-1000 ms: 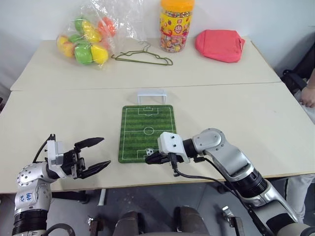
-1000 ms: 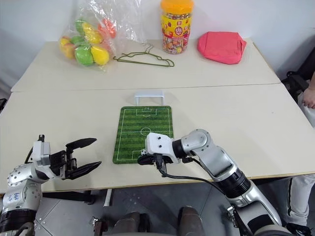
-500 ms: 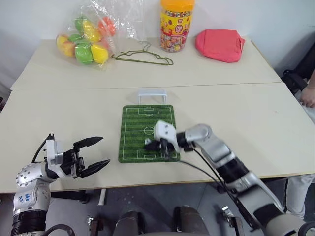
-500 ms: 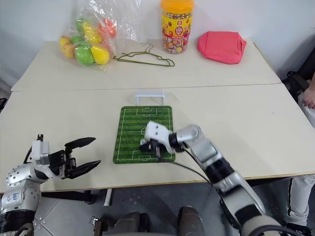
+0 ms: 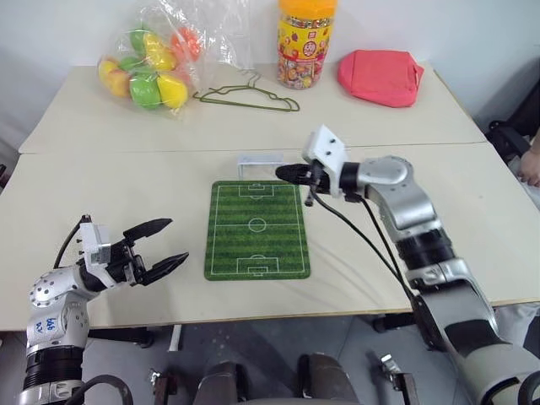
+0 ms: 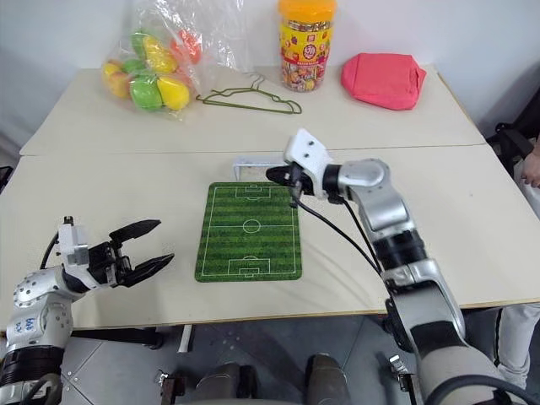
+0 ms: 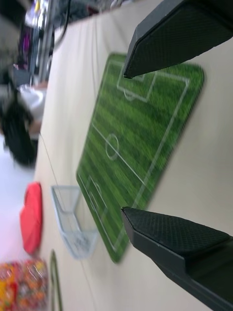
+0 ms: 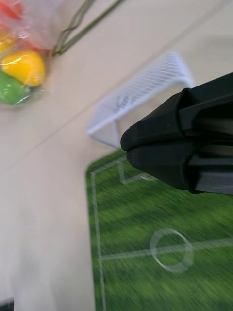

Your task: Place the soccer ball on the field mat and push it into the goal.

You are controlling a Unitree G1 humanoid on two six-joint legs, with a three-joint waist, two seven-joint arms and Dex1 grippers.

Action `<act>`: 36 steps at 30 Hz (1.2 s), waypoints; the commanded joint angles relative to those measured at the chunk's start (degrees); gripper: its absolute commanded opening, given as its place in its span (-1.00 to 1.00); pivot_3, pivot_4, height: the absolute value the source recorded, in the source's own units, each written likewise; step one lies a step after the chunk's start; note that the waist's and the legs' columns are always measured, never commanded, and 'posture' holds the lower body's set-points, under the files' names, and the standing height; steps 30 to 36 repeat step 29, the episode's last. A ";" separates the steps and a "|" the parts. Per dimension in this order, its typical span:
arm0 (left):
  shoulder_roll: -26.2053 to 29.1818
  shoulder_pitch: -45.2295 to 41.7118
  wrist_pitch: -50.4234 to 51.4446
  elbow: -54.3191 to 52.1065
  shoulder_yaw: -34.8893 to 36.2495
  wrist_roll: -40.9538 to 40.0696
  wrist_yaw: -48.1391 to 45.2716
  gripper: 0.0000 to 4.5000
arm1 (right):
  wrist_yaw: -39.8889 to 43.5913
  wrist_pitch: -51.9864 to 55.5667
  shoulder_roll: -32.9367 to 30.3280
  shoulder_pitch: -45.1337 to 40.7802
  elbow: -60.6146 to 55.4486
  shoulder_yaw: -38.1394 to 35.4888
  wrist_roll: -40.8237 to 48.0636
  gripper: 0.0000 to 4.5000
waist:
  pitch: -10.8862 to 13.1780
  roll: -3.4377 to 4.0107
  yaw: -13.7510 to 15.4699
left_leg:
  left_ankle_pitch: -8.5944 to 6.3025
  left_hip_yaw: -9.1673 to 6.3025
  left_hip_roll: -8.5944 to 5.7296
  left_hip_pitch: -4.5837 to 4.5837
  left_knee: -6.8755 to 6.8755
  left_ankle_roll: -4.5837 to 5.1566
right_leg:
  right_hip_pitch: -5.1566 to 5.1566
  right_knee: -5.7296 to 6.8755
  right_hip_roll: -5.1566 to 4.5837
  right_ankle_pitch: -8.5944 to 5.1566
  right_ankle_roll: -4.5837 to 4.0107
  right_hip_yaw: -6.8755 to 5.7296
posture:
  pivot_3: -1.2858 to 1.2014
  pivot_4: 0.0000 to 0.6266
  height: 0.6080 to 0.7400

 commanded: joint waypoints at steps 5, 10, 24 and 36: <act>1.71 0.84 1.92 -1.62 4.19 0.64 8.77 1.00 | 11.90 5.20 -10.92 10.67 -10.91 -4.14 8.21 -0.43 | 0.01 -0.05 0.17 | -0.01 0.01 0.01 0.01 0.03 0.02 | 0.01 -0.03 0.00 0.00 0.00 0.03 | 0.03 -0.52 1.00; 2.52 1.68 4.08 -2.37 7.49 -2.38 9.23 1.00 | 16.93 -3.23 -15.52 15.22 -3.26 -9.52 10.00 0.32 | 0.02 -0.06 0.21 | -0.01 0.13 0.01 0.04 0.05 0.02 | 0.02 -0.09 -0.02 0.00 0.00 0.08 | 0.03 -0.52 1.00; 4.76 8.79 3.97 -3.23 15.42 -6.18 3.79 1.00 | 22.34 -15.77 -20.06 21.69 12.23 -20.98 13.92 0.99 | 0.04 -0.07 0.19 | -0.01 0.16 0.05 0.07 0.06 0.02 | 0.04 -0.11 -0.01 0.00 0.00 0.09 | 0.03 -0.52 1.00; 5.26 11.52 7.59 -4.99 15.63 -5.62 5.85 1.00 | 18.18 -13.68 -19.46 26.61 5.20 -22.43 14.77 0.99 | 0.05 -0.07 0.43 | -0.01 0.16 0.05 0.07 0.08 0.02 | 0.06 -0.11 -0.04 0.00 0.00 0.13 | 0.03 -0.52 1.00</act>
